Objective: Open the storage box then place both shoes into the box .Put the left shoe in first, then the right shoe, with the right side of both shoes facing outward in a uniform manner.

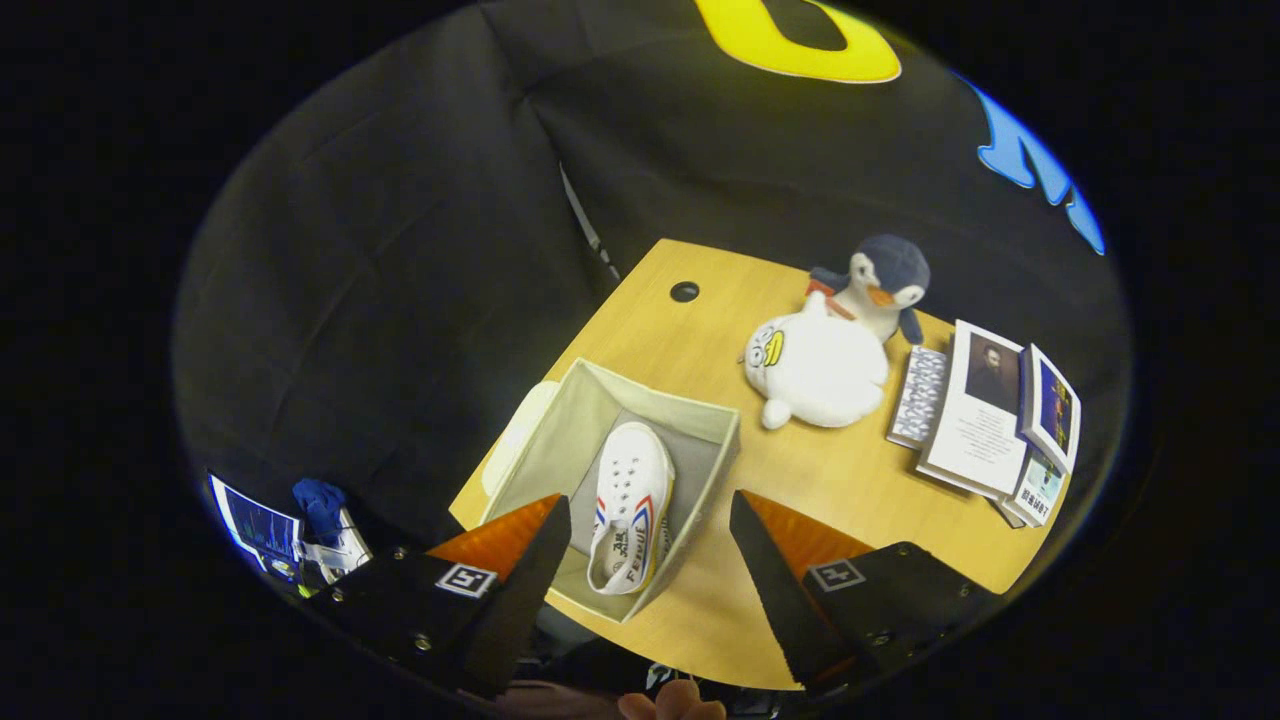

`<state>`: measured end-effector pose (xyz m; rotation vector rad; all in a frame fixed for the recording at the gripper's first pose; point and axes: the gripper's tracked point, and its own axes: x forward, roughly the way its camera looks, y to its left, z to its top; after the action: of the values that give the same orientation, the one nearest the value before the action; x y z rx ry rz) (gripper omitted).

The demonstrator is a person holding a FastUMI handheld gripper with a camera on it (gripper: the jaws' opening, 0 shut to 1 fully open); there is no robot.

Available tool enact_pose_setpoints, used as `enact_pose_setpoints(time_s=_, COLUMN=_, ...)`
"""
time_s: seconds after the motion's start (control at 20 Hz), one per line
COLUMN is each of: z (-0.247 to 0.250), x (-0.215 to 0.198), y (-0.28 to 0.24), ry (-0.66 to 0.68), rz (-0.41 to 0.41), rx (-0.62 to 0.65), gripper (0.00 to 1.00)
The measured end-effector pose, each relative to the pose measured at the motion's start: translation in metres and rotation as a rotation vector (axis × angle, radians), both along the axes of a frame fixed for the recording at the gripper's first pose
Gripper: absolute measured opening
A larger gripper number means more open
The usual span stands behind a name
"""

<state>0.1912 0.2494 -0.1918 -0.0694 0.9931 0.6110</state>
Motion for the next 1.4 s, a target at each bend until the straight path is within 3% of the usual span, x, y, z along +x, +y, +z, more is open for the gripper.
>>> enact_pose_setpoints(time_s=0.15, z=0.032, x=0.017, y=-0.05, ry=-0.149, rz=-0.125, rx=0.041, gripper=0.98)
enact_pose_setpoints(time_s=0.35, z=0.082, x=0.009, y=-0.117, ry=-0.335, rz=-0.292, rx=0.098, gripper=0.98)
enact_pose_setpoints(time_s=0.6, z=0.132, x=-0.024, y=-0.187, ry=-0.55, rz=-0.403, rx=0.109, gripper=0.98)
enact_pose_setpoints(time_s=0.8, z=0.182, x=-0.049, y=-0.226, ry=-0.805, rz=-0.497, rx=0.155, gripper=0.98)
enact_pose_setpoints(time_s=1.05, z=0.21, x=-0.086, y=-0.253, ry=-1.034, rz=-0.556, rx=0.152, gripper=0.98)
enact_pose_setpoints(time_s=1.4, z=0.211, x=-0.103, y=-0.25, ry=-1.088, rz=-0.514, rx=0.178, gripper=0.97)
